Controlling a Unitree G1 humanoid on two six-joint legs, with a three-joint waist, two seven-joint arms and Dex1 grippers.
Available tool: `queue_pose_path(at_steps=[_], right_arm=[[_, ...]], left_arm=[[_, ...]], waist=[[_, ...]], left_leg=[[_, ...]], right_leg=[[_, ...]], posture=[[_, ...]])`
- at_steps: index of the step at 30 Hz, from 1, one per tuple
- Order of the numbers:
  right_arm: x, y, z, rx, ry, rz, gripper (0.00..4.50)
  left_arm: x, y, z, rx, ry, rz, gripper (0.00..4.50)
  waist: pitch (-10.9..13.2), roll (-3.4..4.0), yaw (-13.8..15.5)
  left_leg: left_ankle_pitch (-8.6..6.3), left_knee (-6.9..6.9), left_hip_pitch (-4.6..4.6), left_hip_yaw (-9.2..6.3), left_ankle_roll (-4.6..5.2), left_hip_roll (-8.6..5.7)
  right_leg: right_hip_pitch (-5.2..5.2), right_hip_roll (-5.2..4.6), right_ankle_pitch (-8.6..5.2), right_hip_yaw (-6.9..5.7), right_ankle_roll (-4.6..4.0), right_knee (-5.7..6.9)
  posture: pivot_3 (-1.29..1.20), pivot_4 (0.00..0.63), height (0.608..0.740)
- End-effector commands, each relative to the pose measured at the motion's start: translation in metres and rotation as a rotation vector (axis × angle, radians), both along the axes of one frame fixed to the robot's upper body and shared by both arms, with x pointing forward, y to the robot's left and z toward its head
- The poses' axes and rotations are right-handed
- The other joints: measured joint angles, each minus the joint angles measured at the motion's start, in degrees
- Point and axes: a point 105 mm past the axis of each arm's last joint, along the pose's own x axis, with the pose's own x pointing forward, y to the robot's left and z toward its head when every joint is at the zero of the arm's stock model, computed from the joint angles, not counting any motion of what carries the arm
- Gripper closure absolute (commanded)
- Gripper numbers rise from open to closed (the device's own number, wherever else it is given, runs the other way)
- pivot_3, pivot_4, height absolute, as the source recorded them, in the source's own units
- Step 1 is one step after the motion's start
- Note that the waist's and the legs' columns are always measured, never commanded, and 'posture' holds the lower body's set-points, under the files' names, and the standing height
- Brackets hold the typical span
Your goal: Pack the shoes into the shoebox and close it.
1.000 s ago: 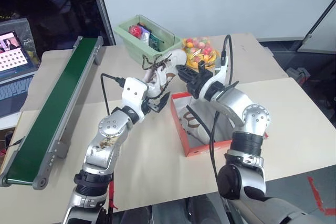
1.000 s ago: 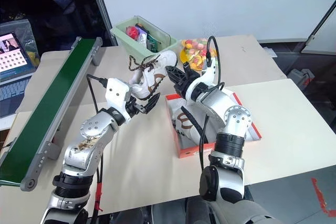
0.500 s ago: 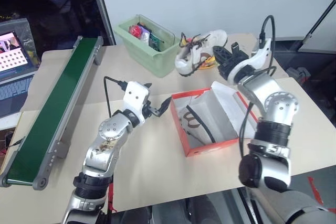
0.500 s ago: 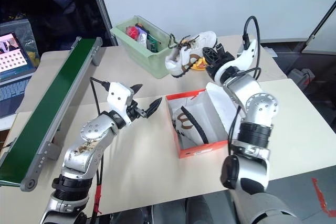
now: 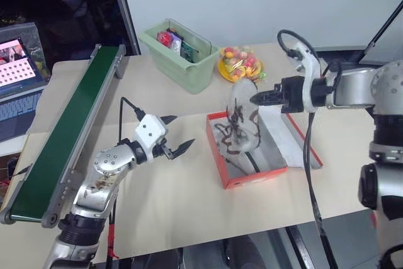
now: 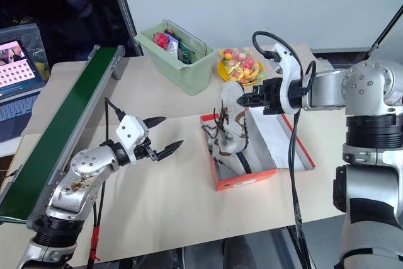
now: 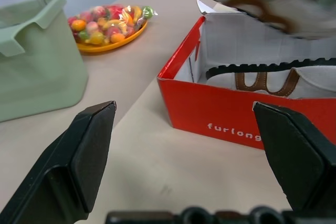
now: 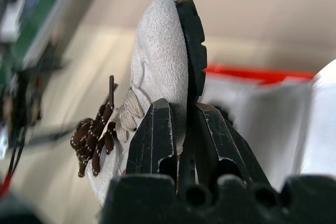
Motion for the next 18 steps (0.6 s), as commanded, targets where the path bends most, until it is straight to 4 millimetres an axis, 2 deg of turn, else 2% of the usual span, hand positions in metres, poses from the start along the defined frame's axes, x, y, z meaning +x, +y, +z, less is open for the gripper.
queue_pose_path(at_steps=[1,6,9,14,18], right_arm=[[-0.009,0.008,-0.005,-0.056,0.003,0.09,4.31],[-0.004,0.012,-0.028,-0.098,0.03,0.131,4.31],[-0.003,0.01,-0.034,-0.114,0.038,0.143,4.31],[0.009,0.013,-0.052,-0.143,0.044,0.149,4.31],[0.018,0.016,-0.07,-0.189,0.047,0.151,4.31]], left_arm=[[-0.004,-0.007,0.013,-0.019,-0.05,-0.025,0.01],[-0.008,-0.007,0.014,-0.025,-0.046,-0.019,0.01],[-0.01,-0.005,0.017,-0.03,-0.048,-0.009,0.01],[-0.016,-0.005,0.016,-0.024,-0.043,-0.021,0.01],[-0.042,-0.017,0.007,0.023,0.064,-0.209,0.01]], waist=[[0.0,0.0,0.0],[0.0,0.0,0.0],[0.0,0.0,0.1],[0.0,0.0,0.1],[0.0,0.0,0.0]], left_leg=[[0.0,0.0,-0.02,0.0,0.0,0.0],[0.0,0.03,0.04,-0.02,0.0,0.0],[0.0,0.05,0.02,-0.02,0.0,-0.01],[0.0,0.04,0.03,-0.03,0.0,-0.01],[0.0,0.04,0.09,-0.03,-0.01,-0.01]], right_leg=[[-0.03,0.0,0.0,0.0,0.0,0.0],[0.0,-0.01,0.0,-0.01,0.0,0.06],[0.0,-0.01,0.0,-0.01,0.01,0.06],[0.0,-0.01,0.01,-0.02,0.01,0.04],[0.01,0.0,0.01,-0.02,0.0,0.08]], posture=[[0.0,0.15,0.74],[0.0,0.15,0.74],[0.0,0.15,0.74],[0.0,0.15,0.74],[0.0,0.15,0.74]])
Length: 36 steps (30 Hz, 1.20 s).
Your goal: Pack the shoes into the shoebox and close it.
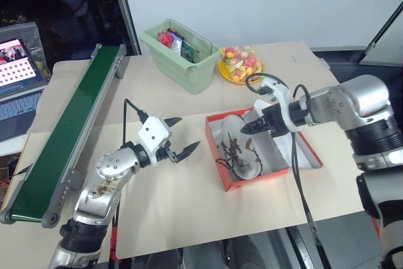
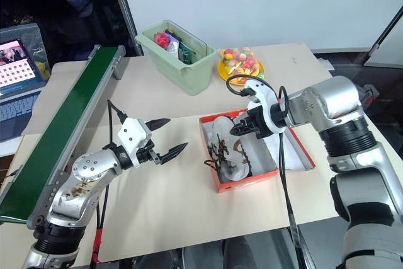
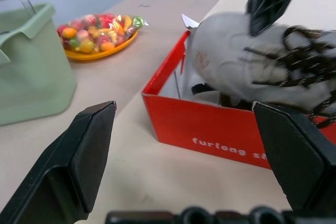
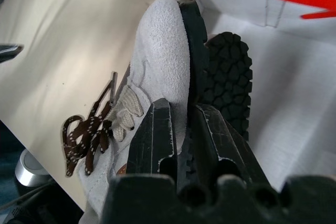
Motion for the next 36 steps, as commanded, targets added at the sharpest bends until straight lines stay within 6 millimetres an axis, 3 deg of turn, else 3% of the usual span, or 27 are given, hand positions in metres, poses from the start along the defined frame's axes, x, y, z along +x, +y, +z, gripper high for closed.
queue_pose_path(at_steps=[1,4,9,16,21,31,33,36], right_arm=[[0.008,0.006,-0.007,-0.043,-0.041,0.025,4.31],[0.006,0.019,-0.013,-0.071,-0.061,0.082,4.31],[0.002,0.044,-0.024,-0.153,-0.111,0.188,4.31],[0.001,0.081,-0.004,-0.22,-0.302,0.397,4.31],[0.008,0.07,-0.017,-0.357,-0.424,0.485,4.31],[0.026,0.049,0.006,-0.421,-0.549,0.485,4.31],[0.022,0.052,0.007,-0.422,-0.567,0.5,4.31],[-0.006,0.07,-0.011,-0.39,-0.542,0.595,4.31]], left_arm=[[-0.028,-0.012,0.002,0.043,0.071,-0.195,0.01],[-0.033,-0.009,-0.001,0.064,0.148,-0.244,0.01],[-0.022,-0.005,0.001,0.093,0.128,-0.227,0.01],[-0.013,-0.007,0.002,0.088,0.114,-0.221,0.01],[-0.01,-0.009,0.002,0.083,0.11,-0.222,0.01],[-0.005,-0.008,0.004,0.07,0.105,-0.203,0.01],[-0.003,-0.008,0.005,0.069,0.102,-0.199,0.01],[-0.001,-0.008,0.006,0.066,0.095,-0.192,0.01]], waist=[[0.0,0.01,-0.1],[0.0,0.02,-0.3],[0.0,0.01,-0.5],[0.0,0.02,-1.4],[0.0,0.01,-1.4],[0.0,0.01,-0.7],[0.0,0.01,-0.3],[0.0,0.01,-0.1]], left_leg=[[0.0,0.0,0.01,0.01,0.0,0.0],[0.0,-0.01,0.09,0.02,0.0,0.0],[0.0,-0.01,0.37,0.02,0.0,0.02],[-0.01,-0.05,0.81,0.05,-0.01,0.13],[-0.01,-0.07,0.79,0.02,-0.01,0.13],[-0.01,-0.06,0.79,0.06,-0.02,0.11],[-0.01,-0.07,0.78,0.05,-0.02,0.11],[-0.01,-0.06,0.66,0.02,-0.02,0.11]], right_leg=[[0.01,0.0,0.0,0.01,0.0,0.0],[0.06,0.0,0.0,0.02,0.0,0.0],[0.19,0.04,-0.01,0.05,0.0,-0.02],[0.36,0.25,-0.02,0.22,-0.04,0.07],[0.33,0.25,-0.02,0.23,-0.04,0.05],[0.34,0.23,-0.02,0.26,-0.05,0.04],[0.32,0.23,-0.02,0.26,-0.05,0.03],[0.23,0.23,-0.02,0.23,-0.05,0.04]], posture=[[0.0,0.15,0.74],[0.0,0.15,0.74],[0.0,0.15,0.74],[0.0,0.15,0.74],[0.0,0.15,0.74],[0.0,0.15,0.74],[0.0,0.15,0.74],[0.0,0.15,0.74]])
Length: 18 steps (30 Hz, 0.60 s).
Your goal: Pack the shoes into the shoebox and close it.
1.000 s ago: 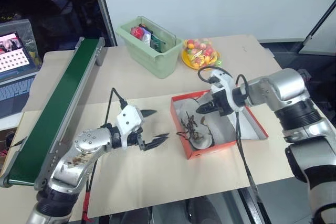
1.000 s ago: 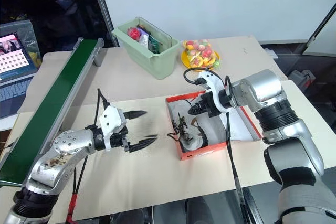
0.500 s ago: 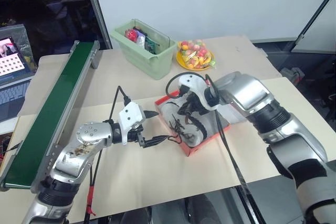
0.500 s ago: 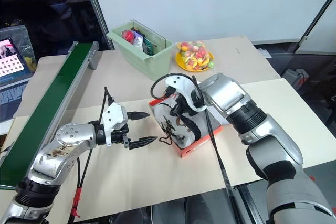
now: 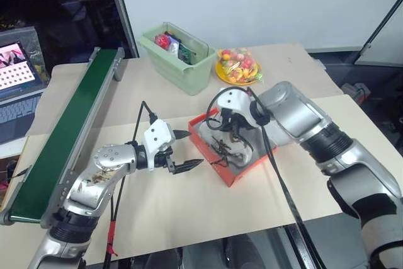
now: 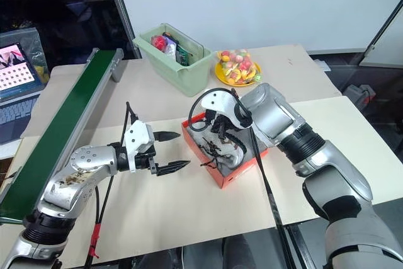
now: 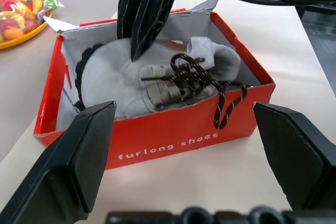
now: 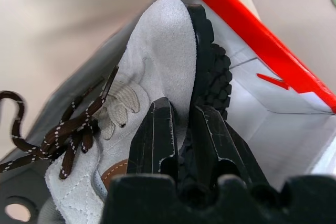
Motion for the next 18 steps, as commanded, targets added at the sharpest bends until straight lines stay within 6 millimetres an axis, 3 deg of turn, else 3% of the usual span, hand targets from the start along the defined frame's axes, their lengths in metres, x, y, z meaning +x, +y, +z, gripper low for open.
queue_pose_path(at_steps=[1,4,8,16,18], right_arm=[[-0.028,0.019,-0.012,0.002,0.013,0.09,4.31],[-0.039,0.031,-0.025,0.028,0.049,0.092,4.31],[-0.04,0.036,-0.035,0.035,0.057,0.073,4.31],[-0.01,0.014,-0.056,-0.032,0.02,-0.017,4.31],[-0.01,0.01,-0.062,-0.051,0.036,-0.011,4.31]], left_arm=[[0.004,-0.002,0.013,-0.01,-0.06,0.001,0.01],[0.004,-0.002,0.014,-0.013,-0.065,0.006,0.01],[0.005,-0.001,0.015,-0.016,-0.069,0.015,0.01],[0.006,-0.002,0.016,-0.019,-0.068,0.017,0.01],[0.006,-0.001,0.016,-0.02,-0.068,0.019,0.01]], waist=[[0.0,0.0,0.1],[0.0,-0.02,-0.3],[0.0,-0.02,-0.7],[-0.1,-0.07,-1.5],[-0.1,-0.09,-1.5]], left_leg=[[0.0,0.0,-0.03,-0.02,0.0,0.0],[0.0,0.0,-0.03,-0.06,0.0,0.0],[0.0,-0.03,0.18,-0.08,0.0,0.02],[-0.02,-0.1,1.08,0.05,0.01,0.06],[-0.02,-0.1,1.24,0.07,0.01,0.07]], right_leg=[[-0.01,0.0,0.0,-0.02,0.0,0.0],[-0.01,0.0,0.0,0.04,0.0,0.01],[0.05,0.06,-0.01,0.13,-0.01,0.02],[1.0,0.13,-0.06,0.14,-0.02,-0.07],[1.14,0.13,-0.18,0.14,0.17,-0.06]], posture=[[0.0,0.15,0.74],[0.0,0.15,0.74],[0.0,0.15,0.74],[0.0,0.15,0.74],[0.0,0.15,0.74]])
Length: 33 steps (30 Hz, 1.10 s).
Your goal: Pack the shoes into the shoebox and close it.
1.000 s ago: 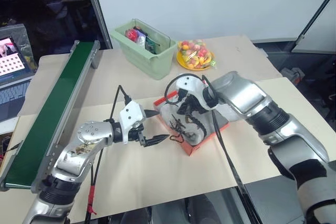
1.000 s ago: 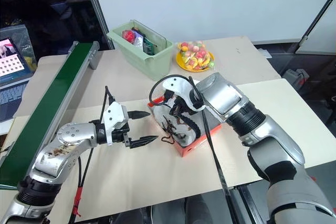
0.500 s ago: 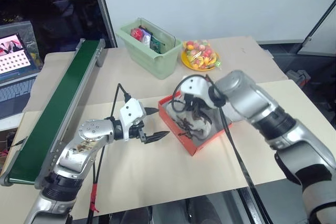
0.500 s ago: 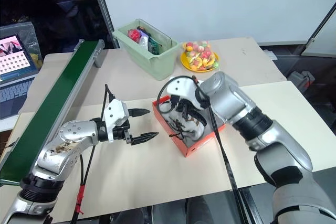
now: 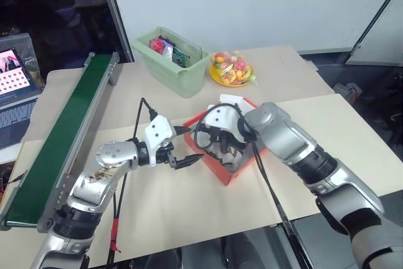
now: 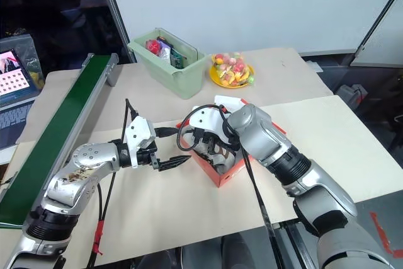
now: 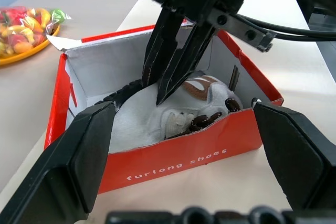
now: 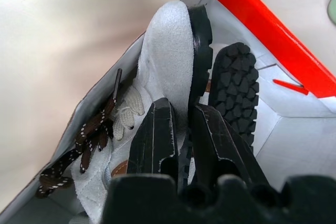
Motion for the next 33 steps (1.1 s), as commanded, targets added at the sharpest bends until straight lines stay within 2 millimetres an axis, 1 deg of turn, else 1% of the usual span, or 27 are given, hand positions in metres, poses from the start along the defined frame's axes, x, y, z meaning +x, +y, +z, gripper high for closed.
queue_pose_path(at_steps=[1,2,5,6,8,10,12,14,15,17,18,20,21,22,23,24,26,27,29,31,32,33], right_arm=[[-0.004,-0.011,-0.037,-0.088,0.075,-0.004,4.31],[-0.007,-0.009,-0.041,-0.099,0.077,0.011,4.31],[-0.035,0.01,-0.054,-0.09,0.142,0.131,4.31],[-0.039,0.014,-0.055,-0.083,0.147,0.144,4.31],[-0.037,0.016,-0.053,-0.057,0.151,0.118,4.31],[-0.029,0.015,-0.049,-0.025,0.152,0.064,4.31],[-0.017,0.015,-0.038,0.044,0.154,-0.01,4.31],[-0.01,0.016,-0.028,0.099,0.155,-0.049,3.39],[-0.008,0.016,-0.023,0.117,0.158,-0.059,3.14],[-0.004,0.016,-0.009,0.174,0.164,-0.085,2.4],[-0.003,0.016,-0.004,0.194,0.166,-0.097,2.17],[0.001,0.015,0.006,0.232,0.167,-0.129,1.46],[0.001,0.014,0.011,0.25,0.172,-0.142,1.09],[0.001,0.013,0.015,0.262,0.176,-0.151,0.73],[0.0,0.013,0.018,0.278,0.185,-0.159,0.47],[0.0,0.01,0.024,0.303,0.188,-0.177,0.1],[0.001,0.003,0.036,0.35,0.184,-0.211,0.1],[0.002,-0.006,0.048,0.394,0.174,-0.247,0.1],[0.0,-0.019,0.063,0.467,0.171,-0.294,0.1],[-0.006,-0.031,0.085,0.613,0.209,-0.354,0.1],[-0.01,-0.042,0.098,0.704,0.226,-0.383,0.1],[-0.014,-0.049,0.106,0.762,0.235,-0.401,0.1]], left_arm=[[0.0,0.001,0.013,-0.012,-0.052,-0.002,0.01],[0.001,0.001,0.014,-0.014,-0.052,-0.001,0.01],[0.003,0.002,0.014,-0.014,-0.054,0.006,0.01],[0.003,0.002,0.015,-0.013,-0.054,0.007,0.01],[0.003,0.002,0.015,-0.013,-0.054,0.008,0.01],[0.003,0.002,0.015,-0.012,-0.054,0.009,0.01],[0.004,0.002,0.015,-0.012,-0.055,0.01,0.01],[0.004,0.003,0.015,-0.013,-0.054,0.011,0.0],[0.004,0.003,0.015,-0.013,-0.053,0.01,0.0],[0.004,0.002,0.014,-0.012,-0.051,0.007,0.0],[0.003,0.002,0.014,-0.012,-0.05,0.006,0.0],[0.003,0.001,0.014,-0.013,-0.05,0.005,0.0],[0.003,0.001,0.014,-0.013,-0.049,0.004,0.0],[0.003,0.001,0.014,-0.014,-0.049,0.004,0.0],[0.003,0.001,0.013,-0.014,-0.048,0.004,0.0],[0.003,0.001,0.012,-0.013,-0.048,0.004,0.0],[0.002,0.002,0.011,-0.01,-0.047,0.005,0.0],[0.002,0.001,0.01,-0.013,-0.047,0.01,0.0],[0.002,0.001,0.01,-0.018,-0.047,0.018,0.0],[0.001,0.001,0.007,-0.022,-0.043,0.022,0.0],[-0.001,0.002,0.005,-0.02,-0.041,0.023,0.0],[-0.002,0.002,0.003,-0.019,-0.039,0.024,0.0]], waist=[[0.0,0.0,0.1],[0.0,-0.01,0.1],[-0.3,0.0,0.1],[-0.3,-0.01,0.1],[-0.4,0.0,-0.1],[-0.4,-0.01,-0.1],[-0.4,-0.01,-0.2],[-0.4,-0.01,-0.2],[-0.4,-0.01,-0.2],[-0.4,-0.01,-0.2],[-0.4,0.0,-0.2],[-0.4,0.02,-0.2],[-0.3,0.03,-0.1],[-0.3,0.03,-0.1],[-0.3,0.04,0.1],[-0.3,0.05,0.1],[-0.3,0.11,0.3],[-0.2,0.12,0.3],[-0.2,0.22,0.6],[-0.2,0.23,1.2],[-0.2,0.23,1.4],[-0.2,0.23,1.5]], left_leg=[[0.0,0.01,0.02,-0.01,0.0,0.0],[0.01,0.01,0.02,-0.02,-0.01,0.0],[0.01,0.03,0.06,-0.06,-0.01,0.0],[0.01,0.02,0.06,-0.08,-0.01,0.02],[0.01,0.02,0.07,-0.11,-0.01,0.03],[0.01,0.02,0.09,-0.22,-0.01,0.03],[0.0,0.01,0.11,-0.28,-0.01,0.07],[0.01,0.01,0.12,-0.31,-0.01,0.11],[0.01,0.01,0.12,-0.32,-0.01,0.14],[0.01,0.0,0.1,-0.36,-0.01,0.14],[0.01,0.0,0.08,-0.36,-0.01,0.15],[0.01,-0.01,0.03,-0.38,-0.01,0.17],[0.01,-0.01,0.01,-0.38,-0.01,0.16],[0.01,-0.02,-0.03,-0.38,-0.01,0.15],[0.01,-0.02,-0.06,-0.38,-0.01,0.15],[0.0,-0.03,-0.1,-0.38,-0.01,0.14],[0.0,-0.07,-0.19,-0.39,-0.01,0.12],[0.0,-0.07,-0.32,-0.42,-0.01,0.1],[0.0,-0.05,-0.54,-0.44,-0.01,0.08],[0.0,-0.05,-1.0,-0.49,-0.01,0.01],[0.01,-0.04,-1.22,-0.51,-0.02,0.0],[0.01,-0.04,-1.35,-0.53,-0.02,0.01]], right_leg=[[0.02,0.0,-0.04,0.0,0.07,0.01],[0.03,0.01,-0.04,0.0,0.07,0.01],[0.07,0.04,-0.03,-0.01,0.06,0.03],[0.08,0.05,-0.03,0.0,0.06,0.02],[0.07,0.06,-0.03,0.02,0.06,0.03],[0.06,0.08,-0.03,0.07,0.05,0.05],[0.05,0.15,-0.02,0.07,0.03,0.05],[0.03,0.25,0.02,0.1,-0.04,0.04],[0.0,0.31,0.04,0.12,-0.06,0.02],[-0.07,0.39,0.04,0.12,-0.08,0.05],[-0.13,0.4,0.05,0.13,-0.11,0.06],[-0.21,0.4,0.15,0.15,-0.27,0.08],[-0.23,0.4,0.25,0.15,-0.43,0.07],[-0.26,0.39,0.28,0.15,-0.48,0.07],[-0.27,0.38,0.28,0.14,-0.48,0.06],[-0.28,0.37,0.27,0.13,-0.48,0.03],[-0.35,0.35,0.27,0.11,-0.48,0.0],[-0.45,0.33,0.27,0.11,-0.48,-0.02],[-0.62,0.31,0.27,0.07,-0.47,-0.03],[-1.13,0.22,0.27,0.07,-0.47,0.04],[-1.32,0.21,0.28,0.07,-0.48,0.07],[-1.4,0.23,0.29,0.04,-0.49,0.12]], posture=[[0.0,0.15,0.74],[0.0,0.15,0.74],[0.0,0.15,0.74],[0.0,0.15,0.74],[0.0,0.15,0.74],[0.0,0.15,0.74],[0.0,0.15,0.74],[0.0,0.15,0.74],[0.0,0.15,0.74],[0.0,0.15,0.74],[0.0,0.15,0.74],[0.0,0.15,0.74],[0.0,0.15,0.74],[0.0,0.15,0.74],[0.0,0.15,0.74],[0.0,0.15,0.74],[0.0,0.15,0.74],[0.0,0.15,0.74],[0.0,0.15,0.74],[0.0,0.15,0.74],[0.0,0.15,0.74],[0.0,0.15,0.74]])
